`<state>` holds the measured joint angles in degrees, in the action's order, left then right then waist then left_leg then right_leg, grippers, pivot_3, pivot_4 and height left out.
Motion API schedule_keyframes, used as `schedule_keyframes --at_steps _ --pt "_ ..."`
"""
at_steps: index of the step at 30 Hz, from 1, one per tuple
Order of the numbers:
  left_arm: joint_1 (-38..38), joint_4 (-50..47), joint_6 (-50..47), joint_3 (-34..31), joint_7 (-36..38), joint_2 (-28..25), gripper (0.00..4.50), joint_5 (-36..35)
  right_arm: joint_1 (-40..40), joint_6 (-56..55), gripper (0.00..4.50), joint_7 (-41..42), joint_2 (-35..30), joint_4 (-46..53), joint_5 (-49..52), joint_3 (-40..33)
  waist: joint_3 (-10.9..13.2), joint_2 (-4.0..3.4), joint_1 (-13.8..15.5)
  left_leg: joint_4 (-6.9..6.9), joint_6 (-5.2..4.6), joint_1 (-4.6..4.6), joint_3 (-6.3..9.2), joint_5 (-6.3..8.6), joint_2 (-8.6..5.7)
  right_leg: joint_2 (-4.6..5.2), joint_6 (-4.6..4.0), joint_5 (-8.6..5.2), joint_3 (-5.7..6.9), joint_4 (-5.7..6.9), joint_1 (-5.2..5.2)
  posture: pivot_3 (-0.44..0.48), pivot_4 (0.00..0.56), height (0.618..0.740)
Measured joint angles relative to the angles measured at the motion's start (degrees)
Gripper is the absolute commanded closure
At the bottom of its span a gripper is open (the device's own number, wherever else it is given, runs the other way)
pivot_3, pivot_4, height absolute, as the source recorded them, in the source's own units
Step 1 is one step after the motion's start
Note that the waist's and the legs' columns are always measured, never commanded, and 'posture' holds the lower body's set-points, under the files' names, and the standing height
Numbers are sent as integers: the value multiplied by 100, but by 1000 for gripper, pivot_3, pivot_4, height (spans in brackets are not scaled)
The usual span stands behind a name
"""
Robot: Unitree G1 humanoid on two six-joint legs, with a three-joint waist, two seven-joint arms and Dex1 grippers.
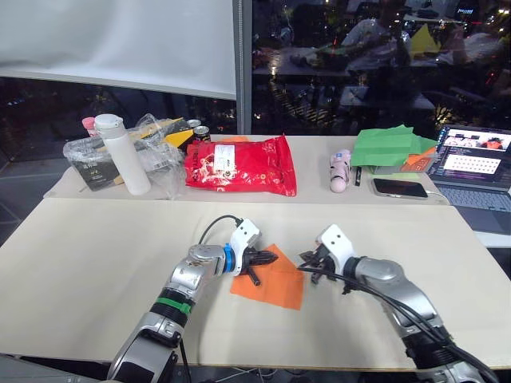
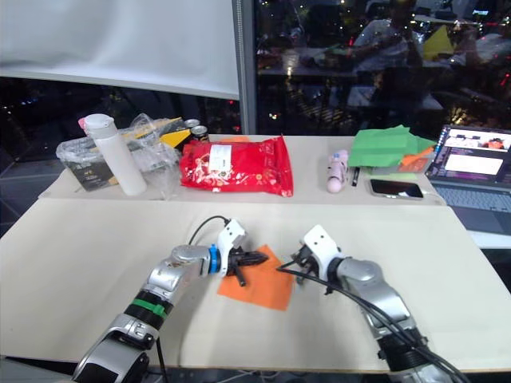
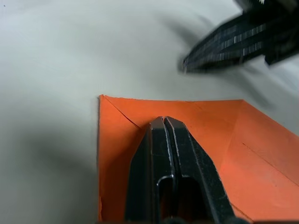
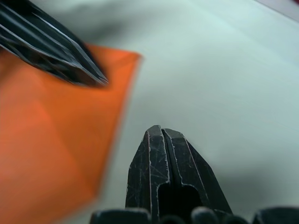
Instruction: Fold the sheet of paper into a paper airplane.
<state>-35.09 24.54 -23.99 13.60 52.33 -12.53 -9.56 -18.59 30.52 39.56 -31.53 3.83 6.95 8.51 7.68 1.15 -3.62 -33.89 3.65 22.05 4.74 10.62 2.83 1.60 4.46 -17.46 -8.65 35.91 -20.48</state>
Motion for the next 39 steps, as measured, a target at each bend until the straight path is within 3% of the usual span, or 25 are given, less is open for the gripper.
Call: schedule_keyframes --at_steps 7,12,39 --pt "-6 34 26 -5 10 24 4490 35 155 267 4500 838 -641 318 138 89 -1 -1 5 0 0 -3 0 0 -1 0 1 -1 0 -3 5 0 150 715" --pt "-25 104 42 -28 10 44 4490 35 201 466 4500 1131 -726 540 301 205 -1 1 3 0 0 -6 0 0 -1 0 1 -1 0 -5 9 0 150 715" --pt "-20 91 12 -68 -25 51 4490 44 -98 223 4500 1146 238 -22 380 336 -3 2 -40 0 0 -10 0 0 1 -1 2 -1 0 1 8 0 150 715"
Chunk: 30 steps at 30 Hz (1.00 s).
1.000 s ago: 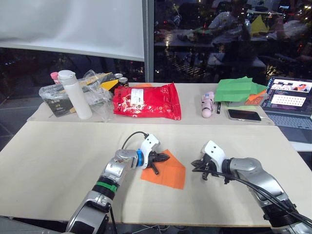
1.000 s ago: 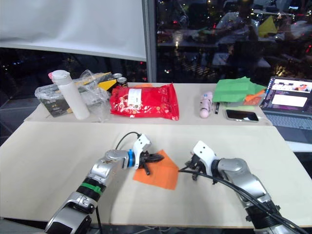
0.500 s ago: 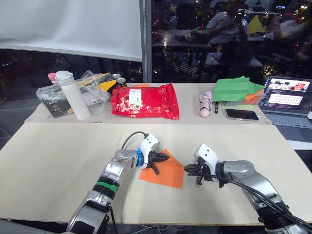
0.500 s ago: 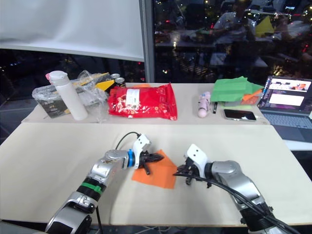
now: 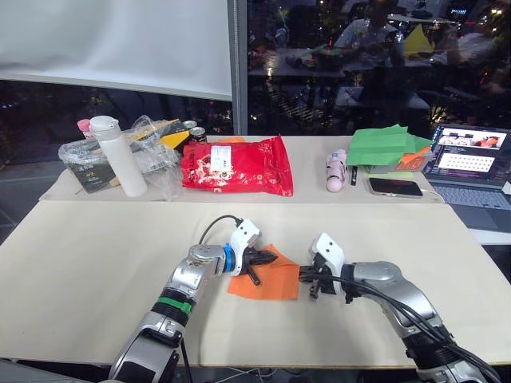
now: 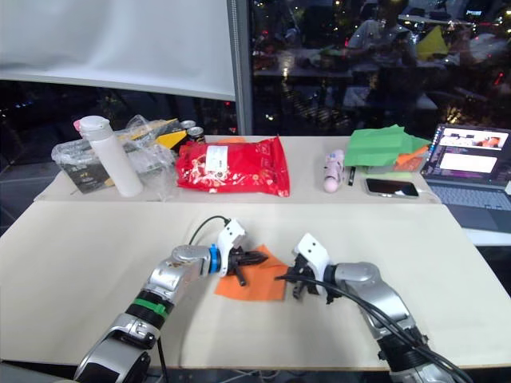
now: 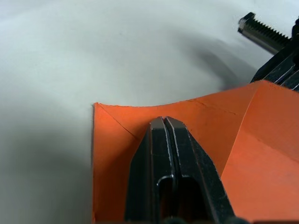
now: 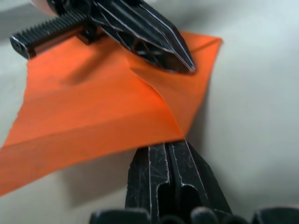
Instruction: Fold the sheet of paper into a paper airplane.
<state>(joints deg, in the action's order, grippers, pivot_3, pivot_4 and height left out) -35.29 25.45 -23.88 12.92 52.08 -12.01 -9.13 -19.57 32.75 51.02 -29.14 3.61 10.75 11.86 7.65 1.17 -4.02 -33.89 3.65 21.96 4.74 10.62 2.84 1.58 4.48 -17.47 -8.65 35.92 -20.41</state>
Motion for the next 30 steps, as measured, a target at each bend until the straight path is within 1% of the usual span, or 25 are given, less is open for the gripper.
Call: schedule_keyframes --at_steps 5,15,30 --pt "48 -131 -82 -31 -20 -57 4490 -6 -204 -64 4500 -18 65 -218 -36 61 1 -1 2 0 0 2 0 0 0 0 0 0 0 1 -3 0 150 715" --pt "256 -358 -338 -332 -48 -314 4490 -199 -621 -179 4500 -31 257 -442 -89 192 0 -3 7 -1 0 3 0 0 0 1 0 0 0 3 -3 0 150 715" --pt "379 -596 -455 -309 -189 -312 4490 -229 -1161 -406 4500 -98 640 -994 -267 355 -1 -6 10 0 0 2 0 0 0 1 -1 1 0 4 -4 0 150 715"
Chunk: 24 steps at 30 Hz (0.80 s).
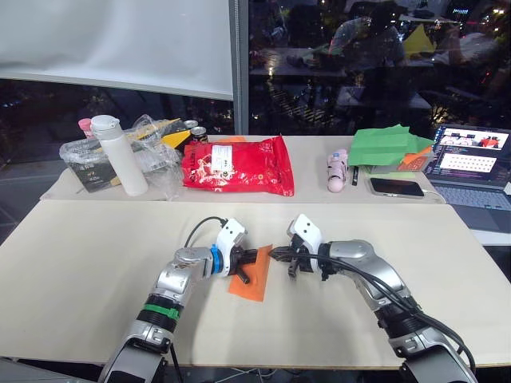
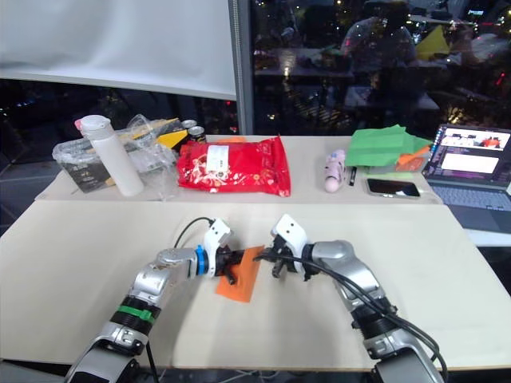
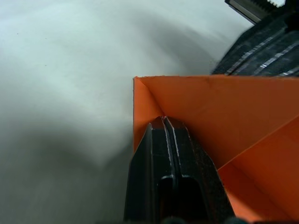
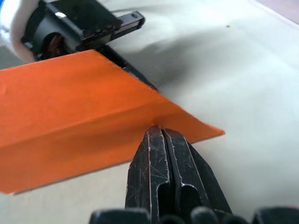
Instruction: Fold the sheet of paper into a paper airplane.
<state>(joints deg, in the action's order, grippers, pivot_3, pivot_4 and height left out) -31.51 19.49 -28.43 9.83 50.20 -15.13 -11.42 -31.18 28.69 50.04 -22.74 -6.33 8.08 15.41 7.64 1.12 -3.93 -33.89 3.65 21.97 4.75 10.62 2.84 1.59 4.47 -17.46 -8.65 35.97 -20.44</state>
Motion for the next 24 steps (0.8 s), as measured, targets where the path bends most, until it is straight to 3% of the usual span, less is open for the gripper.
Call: schedule_keyframes --at_steps 16,24 --pt "361 -562 -265 -29 -103 -35 4490 -69 -253 -333 4500 -37 320 -755 -280 10 -1 -2 -9 0 0 -2 0 0 0 0 0 0 0 3 1 0 150 715" --pt "596 -841 -426 -304 -43 -778 4490 -248 -263 -518 4500 -28 457 -936 -454 163 -2 -3 -89 3 0 -16 1 0 6 -4 0 0 -1 14 2 0 150 715"
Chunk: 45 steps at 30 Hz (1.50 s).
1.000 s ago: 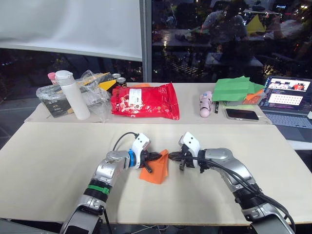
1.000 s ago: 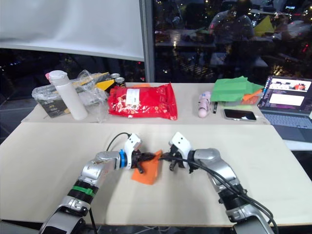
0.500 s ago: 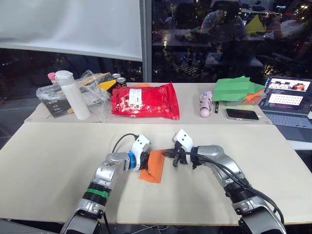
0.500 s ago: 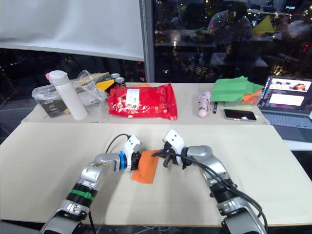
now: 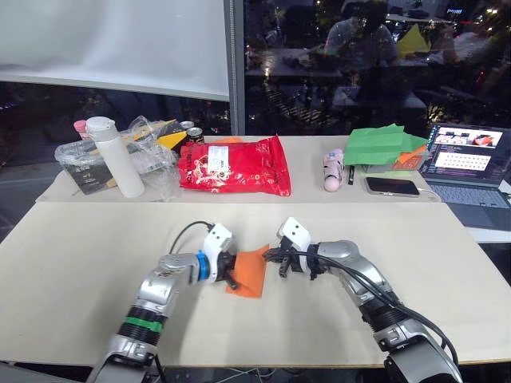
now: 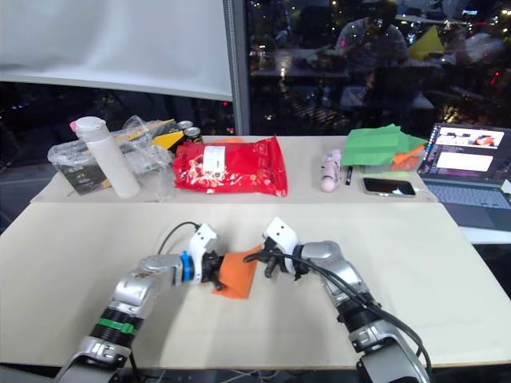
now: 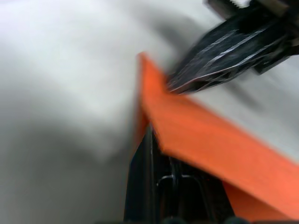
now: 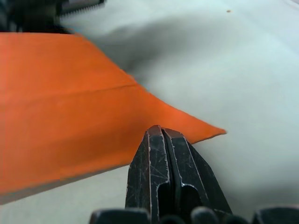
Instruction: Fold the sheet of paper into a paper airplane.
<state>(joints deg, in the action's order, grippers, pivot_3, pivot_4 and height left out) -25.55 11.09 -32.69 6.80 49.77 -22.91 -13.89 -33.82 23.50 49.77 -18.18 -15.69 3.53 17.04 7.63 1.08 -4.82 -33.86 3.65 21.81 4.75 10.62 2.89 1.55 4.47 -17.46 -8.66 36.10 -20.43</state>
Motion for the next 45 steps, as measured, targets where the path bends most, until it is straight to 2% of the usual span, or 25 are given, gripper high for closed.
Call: schedule_keyframes --at_steps 6,11,17,20,28,33,45 --pt "92 -22 -2 -160 59 -376 4490 -111 -45 -188 4500 11 101 -147 -78 68 0 0 -55 0 0 0 0 0 0 0 0 0 0 0 2 0 150 715" --pt "24 170 -17 -474 -37 -359 4490 -228 -29 -226 4500 22 67 -102 -177 138 1 0 -57 -1 0 4 1 0 0 1 0 0 1 -1 0 0 150 715" --pt "-120 71 -13 40 118 -53 4490 -194 311 -205 4500 -28 19 333 -211 55 0 0 16 -1 1 12 1 0 -2 2 0 0 1 -7 0 0 150 715" --pt "-121 28 -123 92 162 213 4490 -342 547 -128 4500 -40 -52 681 -213 49 0 0 63 -1 0 15 0 0 -2 1 0 0 1 -6 -6 0 150 715" --pt "-177 116 8 365 226 48 4490 -152 748 10 4500 -326 -20 979 -217 11 0 0 76 -3 1 8 -1 0 -2 2 0 0 0 -7 -2 0 150 715" --pt "-176 137 135 424 251 -12 4490 -125 583 -249 4500 -526 60 568 -227 -35 -1 -1 63 -2 0 2 -1 0 -2 2 0 0 -1 -6 2 0 150 715" --pt "-142 52 178 477 273 -115 4490 -91 -344 -1122 4500 -1045 422 -1401 -224 -468 -2 -2 67 -1 0 -5 -1 0 -2 2 -1 0 -1 -4 9 0 150 715"
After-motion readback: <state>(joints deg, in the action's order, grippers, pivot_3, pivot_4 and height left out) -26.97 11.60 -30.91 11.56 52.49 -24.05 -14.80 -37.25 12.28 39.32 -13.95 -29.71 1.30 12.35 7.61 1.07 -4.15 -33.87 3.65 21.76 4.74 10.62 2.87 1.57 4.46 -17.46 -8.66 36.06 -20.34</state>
